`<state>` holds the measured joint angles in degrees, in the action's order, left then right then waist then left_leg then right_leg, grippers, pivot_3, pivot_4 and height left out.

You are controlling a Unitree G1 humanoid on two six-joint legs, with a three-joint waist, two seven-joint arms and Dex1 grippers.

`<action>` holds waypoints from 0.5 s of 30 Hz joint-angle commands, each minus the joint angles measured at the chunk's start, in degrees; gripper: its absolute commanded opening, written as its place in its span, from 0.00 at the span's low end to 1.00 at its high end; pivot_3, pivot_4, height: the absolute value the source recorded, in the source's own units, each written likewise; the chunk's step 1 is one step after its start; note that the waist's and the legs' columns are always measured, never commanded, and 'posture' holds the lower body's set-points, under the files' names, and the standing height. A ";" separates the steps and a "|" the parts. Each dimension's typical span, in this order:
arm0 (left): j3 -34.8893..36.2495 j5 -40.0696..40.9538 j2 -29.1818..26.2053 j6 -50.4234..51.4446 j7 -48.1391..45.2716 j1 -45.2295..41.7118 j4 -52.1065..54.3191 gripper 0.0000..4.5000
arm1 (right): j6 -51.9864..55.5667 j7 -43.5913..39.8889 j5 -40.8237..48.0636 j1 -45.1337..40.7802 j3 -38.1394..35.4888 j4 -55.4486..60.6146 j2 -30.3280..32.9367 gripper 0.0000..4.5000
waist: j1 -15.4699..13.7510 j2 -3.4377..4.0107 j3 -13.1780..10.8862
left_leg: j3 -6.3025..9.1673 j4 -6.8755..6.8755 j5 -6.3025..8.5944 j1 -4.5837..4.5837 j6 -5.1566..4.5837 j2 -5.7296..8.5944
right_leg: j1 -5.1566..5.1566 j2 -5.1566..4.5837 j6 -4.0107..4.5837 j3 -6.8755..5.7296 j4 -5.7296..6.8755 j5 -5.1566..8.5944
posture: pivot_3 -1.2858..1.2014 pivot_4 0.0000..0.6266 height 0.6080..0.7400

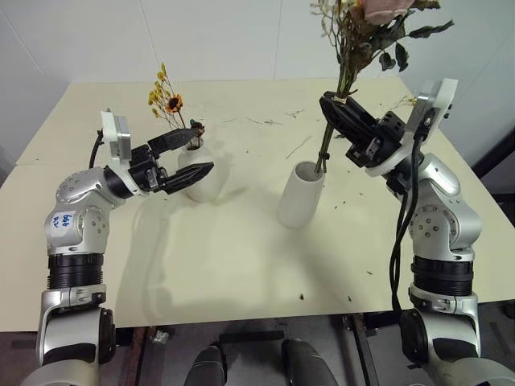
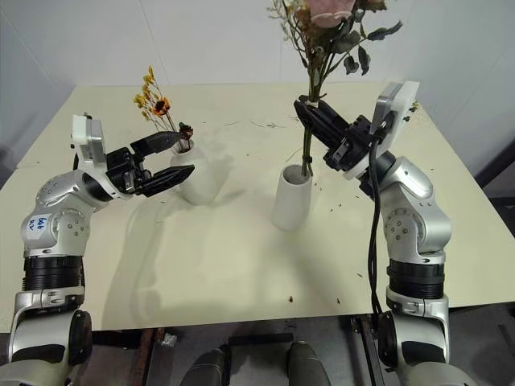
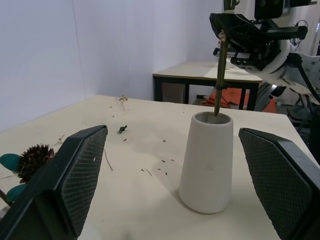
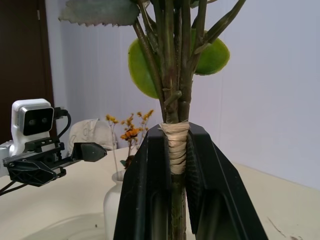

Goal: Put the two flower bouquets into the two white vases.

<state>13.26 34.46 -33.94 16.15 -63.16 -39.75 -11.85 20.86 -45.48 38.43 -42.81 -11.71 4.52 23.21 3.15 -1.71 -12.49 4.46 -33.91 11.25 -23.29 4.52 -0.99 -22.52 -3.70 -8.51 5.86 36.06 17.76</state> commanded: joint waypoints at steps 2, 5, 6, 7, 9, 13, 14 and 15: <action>1.83 0.68 -0.86 -0.81 0.58 0.21 2.03 1.00 | 1.05 -1.32 1.11 -2.98 -1.17 -0.27 3.34 0.01 | -0.03 0.00 0.00 | 0.00 0.00 0.00 0.00 0.00 0.00 | 0.00 0.01 0.01 0.00 -0.01 0.00 | 0.52 0.24 1.00; 1.84 0.72 -0.82 -0.98 0.64 0.36 2.03 1.00 | 1.94 -1.41 1.72 -4.44 -1.09 0.17 4.25 0.01 | 0.04 0.00 0.00 | 0.00 0.03 0.00 -0.02 0.00 0.00 | -0.02 0.00 0.01 0.00 -0.06 0.00 | 0.52 0.24 1.00; 1.84 0.71 -0.76 -1.05 0.69 0.43 2.04 1.00 | 2.50 -1.19 2.07 -5.00 -0.99 0.57 4.32 0.01 | 0.06 0.00 0.00 | 0.00 0.05 0.00 -0.02 -0.01 0.00 | -0.03 0.00 0.01 0.00 -0.08 0.00 | 0.52 0.24 1.00; 1.86 0.72 -0.61 -1.15 0.78 0.49 2.00 1.00 | 3.27 -1.03 2.64 -5.51 -0.73 1.14 4.20 0.01 | 0.07 0.00 0.00 | 0.00 0.08 0.01 -0.02 -0.01 0.00 | -0.05 0.00 0.01 0.00 -0.08 0.00 | 0.52 0.24 1.00; 1.83 0.71 -0.45 -1.31 0.83 0.56 1.92 1.00 | 3.78 -0.71 2.94 -6.01 -0.20 1.81 3.67 0.01 | 0.04 0.00 0.00 | 0.00 0.12 0.01 -0.02 -0.01 -0.02 | -0.06 0.00 0.03 0.00 -0.08 0.02 | 0.52 0.24 1.00; 1.72 0.77 -0.11 -1.40 1.11 0.62 2.04 1.00 | 3.90 -0.03 2.58 -4.68 1.34 1.31 1.14 0.01 | 0.06 0.00 0.00 | -0.01 0.14 0.01 -0.03 -0.01 -0.02 | -0.07 0.00 0.03 0.00 -0.10 0.02 | 0.52 0.24 1.00; 1.71 0.80 -0.11 -1.37 1.17 0.61 2.10 1.00 | 3.50 0.07 2.14 -3.98 1.74 0.57 0.37 0.01 | 0.07 0.00 0.00 | -0.01 0.13 0.01 -0.03 -0.01 -0.02 | -0.07 0.00 0.03 0.00 -0.09 0.02 | 0.52 0.24 1.00; 1.74 0.83 -0.13 -1.32 1.23 0.60 2.16 1.00 | 3.36 0.16 1.97 -3.36 1.92 -0.12 -0.23 0.01 | 0.06 0.00 0.00 | -0.01 0.13 0.01 -0.02 -0.01 -0.02 | -0.07 0.01 0.03 0.00 -0.08 0.02 | 0.52 0.24 1.00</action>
<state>13.58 34.48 -33.84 15.91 -62.10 -39.38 -11.80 25.02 -45.75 40.23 -46.54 -9.27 4.08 23.38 3.21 -1.71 -12.49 4.45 -33.78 11.26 -23.31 4.51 -1.01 -22.58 -3.69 -8.48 5.86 35.98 17.78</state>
